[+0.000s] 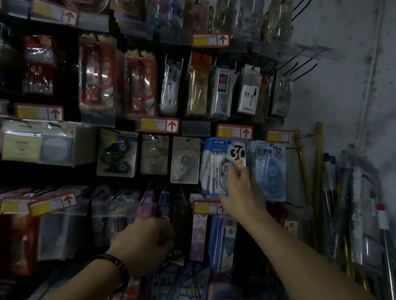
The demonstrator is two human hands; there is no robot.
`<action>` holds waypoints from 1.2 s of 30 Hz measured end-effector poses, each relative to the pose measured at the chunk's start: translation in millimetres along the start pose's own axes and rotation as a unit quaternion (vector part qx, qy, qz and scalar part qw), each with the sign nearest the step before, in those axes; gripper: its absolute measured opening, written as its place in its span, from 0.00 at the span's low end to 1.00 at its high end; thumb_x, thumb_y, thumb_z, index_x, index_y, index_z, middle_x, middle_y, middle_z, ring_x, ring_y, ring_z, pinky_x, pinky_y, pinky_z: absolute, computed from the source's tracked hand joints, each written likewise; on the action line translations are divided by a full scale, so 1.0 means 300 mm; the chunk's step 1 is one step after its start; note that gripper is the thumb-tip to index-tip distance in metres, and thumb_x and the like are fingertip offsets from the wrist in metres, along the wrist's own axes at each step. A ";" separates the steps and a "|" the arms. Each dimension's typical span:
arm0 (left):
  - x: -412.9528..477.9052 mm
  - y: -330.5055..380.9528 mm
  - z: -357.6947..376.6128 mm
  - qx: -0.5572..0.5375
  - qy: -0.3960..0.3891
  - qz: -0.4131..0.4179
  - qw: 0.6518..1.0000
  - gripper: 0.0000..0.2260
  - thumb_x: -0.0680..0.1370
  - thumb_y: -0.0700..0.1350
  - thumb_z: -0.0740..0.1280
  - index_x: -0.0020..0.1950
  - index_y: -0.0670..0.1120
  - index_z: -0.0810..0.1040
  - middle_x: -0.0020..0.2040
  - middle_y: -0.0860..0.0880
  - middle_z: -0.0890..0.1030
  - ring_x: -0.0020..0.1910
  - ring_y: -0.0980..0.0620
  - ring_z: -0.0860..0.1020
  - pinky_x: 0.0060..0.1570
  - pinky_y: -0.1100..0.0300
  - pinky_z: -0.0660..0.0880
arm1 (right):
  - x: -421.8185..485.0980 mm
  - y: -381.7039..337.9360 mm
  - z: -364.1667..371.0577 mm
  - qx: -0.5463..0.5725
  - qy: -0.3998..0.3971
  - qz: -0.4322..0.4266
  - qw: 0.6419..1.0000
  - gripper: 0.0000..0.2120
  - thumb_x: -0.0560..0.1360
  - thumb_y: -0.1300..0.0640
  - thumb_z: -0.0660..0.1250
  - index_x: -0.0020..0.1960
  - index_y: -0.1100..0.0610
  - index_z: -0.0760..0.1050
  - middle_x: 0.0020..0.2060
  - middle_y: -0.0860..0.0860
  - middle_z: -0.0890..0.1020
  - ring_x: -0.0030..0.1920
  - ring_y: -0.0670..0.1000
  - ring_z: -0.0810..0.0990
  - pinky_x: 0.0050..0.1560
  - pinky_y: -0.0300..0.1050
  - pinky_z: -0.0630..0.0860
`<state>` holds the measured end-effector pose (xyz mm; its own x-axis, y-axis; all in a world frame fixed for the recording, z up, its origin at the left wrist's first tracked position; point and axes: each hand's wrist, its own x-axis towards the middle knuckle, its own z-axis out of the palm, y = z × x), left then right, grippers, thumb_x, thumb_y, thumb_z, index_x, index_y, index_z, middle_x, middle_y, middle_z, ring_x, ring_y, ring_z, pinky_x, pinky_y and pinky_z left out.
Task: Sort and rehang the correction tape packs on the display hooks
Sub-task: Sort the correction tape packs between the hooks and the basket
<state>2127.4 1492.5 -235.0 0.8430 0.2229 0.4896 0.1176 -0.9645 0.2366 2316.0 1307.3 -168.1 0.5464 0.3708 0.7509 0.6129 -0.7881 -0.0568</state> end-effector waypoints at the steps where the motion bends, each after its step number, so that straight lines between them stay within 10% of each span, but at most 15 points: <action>1: -0.035 -0.015 0.013 0.000 -0.010 -0.007 1.000 0.10 0.80 0.54 0.68 0.60 0.57 0.83 0.57 0.57 0.86 0.56 0.51 0.84 0.55 0.52 0.82 | -0.031 -0.006 0.006 0.000 0.005 -0.001 1.000 0.38 0.76 0.46 0.74 0.78 0.54 0.59 0.73 0.59 0.65 0.68 0.61 0.73 0.60 0.55 0.79; 9: -0.400 -0.169 0.257 0.020 -0.090 -0.075 0.993 0.09 0.79 0.54 0.68 0.56 0.55 0.83 0.53 0.53 0.87 0.54 0.48 0.85 0.51 0.50 0.83 | -0.480 -0.117 0.126 0.119 0.033 -0.076 0.989 0.16 0.76 0.50 0.72 0.59 0.57 0.76 0.55 0.54 0.75 0.58 0.59 0.75 0.56 0.55 0.78; 15: -0.781 -0.300 0.548 0.005 -0.222 -0.110 0.969 0.08 0.82 0.55 0.70 0.59 0.57 0.83 0.57 0.58 0.85 0.51 0.57 0.82 0.43 0.63 0.79 | -0.983 -0.240 0.384 0.204 -0.189 -0.063 0.958 0.09 0.79 0.51 0.70 0.55 0.53 0.76 0.52 0.50 0.78 0.54 0.55 0.78 0.50 0.53 0.78; 29: -1.359 -0.598 1.054 -0.043 -0.409 -0.263 0.873 0.09 0.82 0.53 0.69 0.61 0.56 0.83 0.61 0.51 0.84 0.60 0.50 0.82 0.55 0.57 0.77 | -2.031 -0.439 1.031 0.252 -0.567 0.141 0.772 0.08 0.76 0.50 0.73 0.42 0.49 0.75 0.40 0.46 0.81 0.42 0.48 0.80 0.40 0.47 0.76; 36: -1.472 -0.694 1.232 -0.083 -0.514 -0.308 0.797 0.16 0.84 0.55 0.66 0.69 0.51 0.79 0.67 0.47 0.81 0.66 0.45 0.80 0.68 0.46 0.78 | -2.254 -0.521 1.283 0.223 -0.648 0.191 0.703 0.21 0.76 0.58 0.74 0.67 0.58 0.75 0.57 0.51 0.79 0.58 0.53 0.80 0.47 0.42 0.76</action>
<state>1924.7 1542.6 -810.5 0.6469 0.3309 -0.6871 0.6758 -0.6661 0.3155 2070.4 1368.8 -920.2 0.6038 0.5373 -0.5888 0.2404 -0.8270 -0.5081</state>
